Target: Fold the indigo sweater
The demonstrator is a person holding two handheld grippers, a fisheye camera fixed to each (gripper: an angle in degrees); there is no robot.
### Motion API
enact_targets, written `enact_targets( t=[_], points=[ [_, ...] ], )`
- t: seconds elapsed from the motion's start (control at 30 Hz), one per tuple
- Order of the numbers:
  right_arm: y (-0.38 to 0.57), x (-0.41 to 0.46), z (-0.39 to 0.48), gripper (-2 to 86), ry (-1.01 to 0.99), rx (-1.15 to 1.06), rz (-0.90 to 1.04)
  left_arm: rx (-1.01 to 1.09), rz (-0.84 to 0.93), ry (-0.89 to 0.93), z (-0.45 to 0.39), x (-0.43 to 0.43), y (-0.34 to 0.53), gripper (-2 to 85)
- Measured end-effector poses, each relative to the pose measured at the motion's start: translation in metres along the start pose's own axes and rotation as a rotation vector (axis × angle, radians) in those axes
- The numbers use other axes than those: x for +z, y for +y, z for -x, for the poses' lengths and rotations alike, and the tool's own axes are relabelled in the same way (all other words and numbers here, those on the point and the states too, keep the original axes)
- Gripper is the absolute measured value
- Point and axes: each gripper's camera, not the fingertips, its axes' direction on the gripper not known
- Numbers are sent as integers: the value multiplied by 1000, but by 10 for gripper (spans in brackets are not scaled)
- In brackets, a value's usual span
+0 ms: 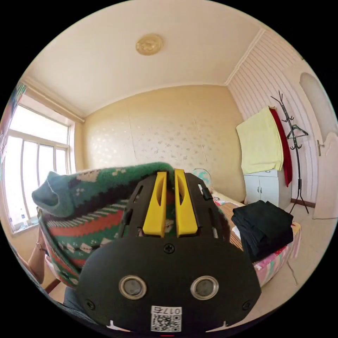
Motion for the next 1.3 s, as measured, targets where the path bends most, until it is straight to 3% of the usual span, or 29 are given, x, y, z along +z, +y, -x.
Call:
enact_targets(
  t=[0.07, 0.13, 0.23, 0.3, 0.37, 0.43, 0.5, 0.57, 0.67, 0.8, 0.9, 0.97, 1.07, 1.2, 1.3],
  points=[
    [-14, -17, 12, 36, -16, -19, -97, -155, 99, -207, 34, 17, 5, 19],
    [-29, -37, 36, 37, -41, -42, -184, -258, 122, -282, 51, 31, 8, 2],
    [-47, -44, 65, 38, -68, -48, -194, -153, -124, -37, 44, 25, -1, -6],
    [-53, -43, 88, 39, -61, -113, -198, -139, -122, -237, 37, 33, -11, -6],
    [-56, -39, 110, 39, -19, -154, -199, -171, -26, -606, 43, 71, -15, 2],
    [-56, -42, 128, 38, 60, -174, -256, -183, 79, -704, 67, 118, -4, 53],
    [-58, -46, 135, 37, 89, -185, -305, -217, 239, -658, 109, 180, 19, 128],
    [-63, -48, 137, 36, 59, -189, -340, -265, 460, -436, 167, 275, 70, 179],
    [-72, -43, 143, 35, 37, -169, -357, -292, 595, -169, 203, 377, 136, 238],
    [-75, -33, 163, 35, 98, -177, -391, -278, 702, -158, 207, 458, 178, 243],
    [-72, -17, 170, 36, 153, -167, -389, -224, 774, -262, 198, 501, 183, 212],
    [-66, -7, 168, 36, 123, -154, -392, -204, 700, -397, 196, 495, 173, 124],
    [-55, 8, 164, 36, 111, -139, -390, -230, 520, -458, 200, 448, 160, 54],
    [-41, 29, 152, 35, 155, -204, -377, -337, 264, -485, 200, 338, 142, 45],
    [-38, 55, 113, 35, 80, -208, -304, -419, -11, -498, 185, 199, 102, 43]
  ],
)
